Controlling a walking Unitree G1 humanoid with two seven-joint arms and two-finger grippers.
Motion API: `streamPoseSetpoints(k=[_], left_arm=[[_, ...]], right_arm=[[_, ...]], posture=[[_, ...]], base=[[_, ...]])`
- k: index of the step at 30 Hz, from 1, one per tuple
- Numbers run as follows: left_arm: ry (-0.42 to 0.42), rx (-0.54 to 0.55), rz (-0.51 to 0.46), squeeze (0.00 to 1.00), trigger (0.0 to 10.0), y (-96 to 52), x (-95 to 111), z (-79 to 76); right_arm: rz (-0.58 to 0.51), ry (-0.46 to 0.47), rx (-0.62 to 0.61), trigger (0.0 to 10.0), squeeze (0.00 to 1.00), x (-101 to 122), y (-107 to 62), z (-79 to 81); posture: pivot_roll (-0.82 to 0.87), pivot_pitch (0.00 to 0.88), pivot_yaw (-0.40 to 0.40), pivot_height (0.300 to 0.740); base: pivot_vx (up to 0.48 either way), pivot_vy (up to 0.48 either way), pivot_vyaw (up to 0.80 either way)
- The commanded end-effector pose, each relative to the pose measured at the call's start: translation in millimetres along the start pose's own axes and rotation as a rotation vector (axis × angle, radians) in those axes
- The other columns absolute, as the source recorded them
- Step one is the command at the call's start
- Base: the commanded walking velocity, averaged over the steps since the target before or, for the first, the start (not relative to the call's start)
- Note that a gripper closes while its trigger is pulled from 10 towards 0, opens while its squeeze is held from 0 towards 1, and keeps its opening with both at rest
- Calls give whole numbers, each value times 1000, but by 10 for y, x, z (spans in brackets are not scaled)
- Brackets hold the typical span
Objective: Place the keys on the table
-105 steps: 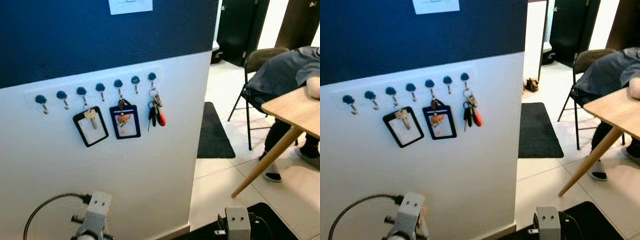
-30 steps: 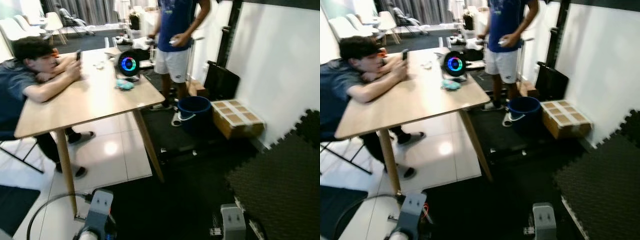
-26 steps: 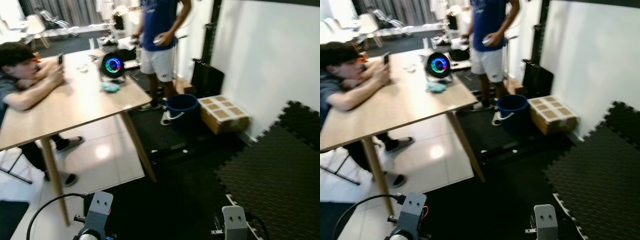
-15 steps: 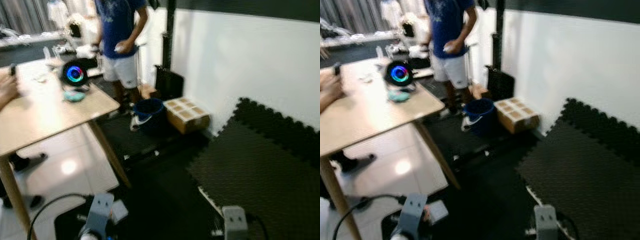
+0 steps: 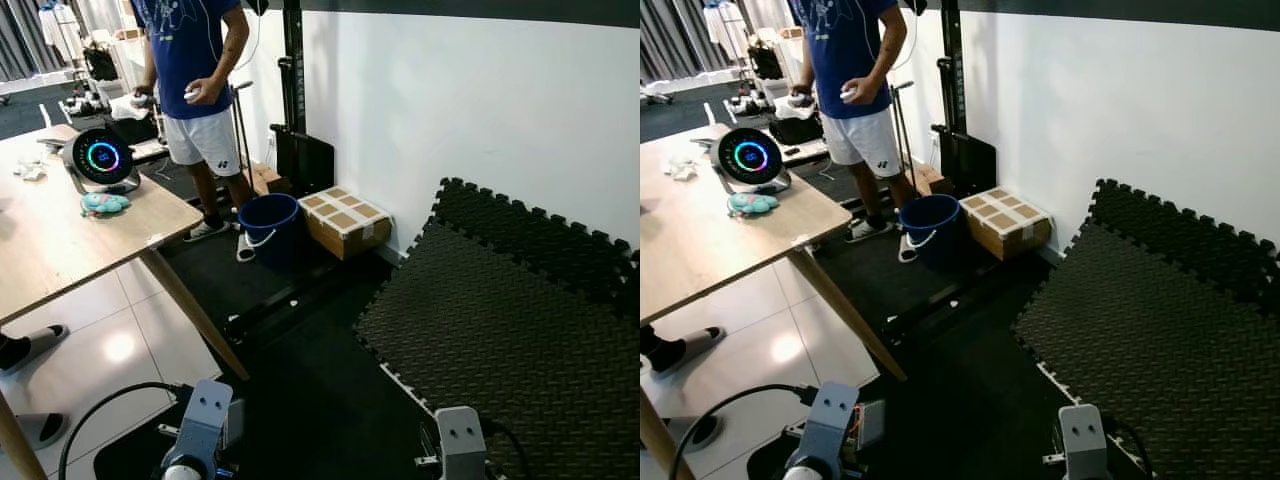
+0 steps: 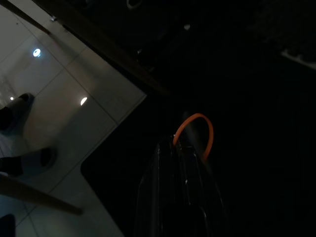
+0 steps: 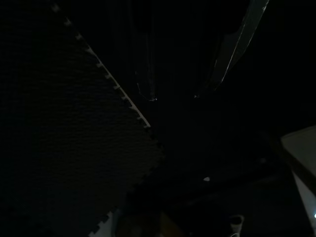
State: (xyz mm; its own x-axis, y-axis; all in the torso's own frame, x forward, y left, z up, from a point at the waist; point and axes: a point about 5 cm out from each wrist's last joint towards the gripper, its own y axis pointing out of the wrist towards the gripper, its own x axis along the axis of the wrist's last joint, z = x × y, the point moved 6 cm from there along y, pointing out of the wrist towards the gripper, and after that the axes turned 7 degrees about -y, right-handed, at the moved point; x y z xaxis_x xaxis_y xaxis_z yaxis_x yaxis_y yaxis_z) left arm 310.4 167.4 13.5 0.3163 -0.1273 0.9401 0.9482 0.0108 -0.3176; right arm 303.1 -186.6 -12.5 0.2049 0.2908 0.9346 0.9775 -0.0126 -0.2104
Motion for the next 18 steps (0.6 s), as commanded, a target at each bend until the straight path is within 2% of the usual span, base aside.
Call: streamPoseSetpoints(k=[1, 7, 12, 18], left_arm=[[-49, -7, -18, 0, 10000, 13, 37, -69], [-100, -14, -38, 0, 10000, 61, 109, -150], [-101, -17, -34, 0, 10000, 76, 106, -158], [-149, -16, -28, 0, 10000, 112, 103, -230]], right_arm=[[5, -23, 12, 10000, 0, -28, -24, -31], [-4, -54, 13, 10000, 0, 7, 10, -135], [-8, -54, 10, 10000, 0, 29, 29, -140], [-12, -87, 47, 10000, 0, 0, -36, -124]], posture=[[47, 107, 50, 740], [28, 97, 36, 740], [17, 92, 38, 740], [-17, 94, 6, 740]], base=[[0, 0, 0], [0, 0, 0], [0, 0, 0], [0, 0, 0]])
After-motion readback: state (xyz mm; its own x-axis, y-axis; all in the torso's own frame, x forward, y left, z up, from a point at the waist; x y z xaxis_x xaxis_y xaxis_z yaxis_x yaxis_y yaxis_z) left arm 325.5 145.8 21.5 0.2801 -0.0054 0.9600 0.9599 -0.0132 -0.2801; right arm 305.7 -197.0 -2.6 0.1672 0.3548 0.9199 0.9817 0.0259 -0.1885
